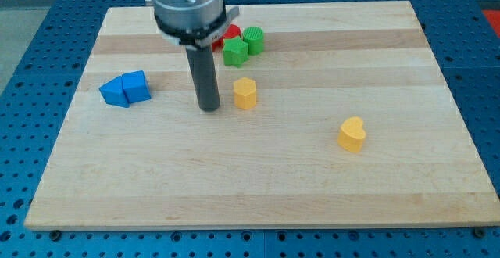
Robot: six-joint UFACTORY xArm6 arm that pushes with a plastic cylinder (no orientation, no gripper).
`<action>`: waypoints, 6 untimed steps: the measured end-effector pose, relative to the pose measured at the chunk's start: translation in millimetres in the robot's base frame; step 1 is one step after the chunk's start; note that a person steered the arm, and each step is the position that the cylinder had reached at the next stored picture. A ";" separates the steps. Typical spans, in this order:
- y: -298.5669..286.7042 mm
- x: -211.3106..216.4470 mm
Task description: Move the yellow hexagon close to the yellow heart
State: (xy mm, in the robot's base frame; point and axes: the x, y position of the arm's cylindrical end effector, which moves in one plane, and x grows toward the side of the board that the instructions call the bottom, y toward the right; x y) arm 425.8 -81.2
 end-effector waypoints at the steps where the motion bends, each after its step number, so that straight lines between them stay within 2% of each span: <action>1: 25.6 -19.4; 3: 124.7 16.6; 4: 152.6 27.7; 5: 146.8 29.8; 6: 105.8 41.7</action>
State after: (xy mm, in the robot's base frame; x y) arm 467.5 24.6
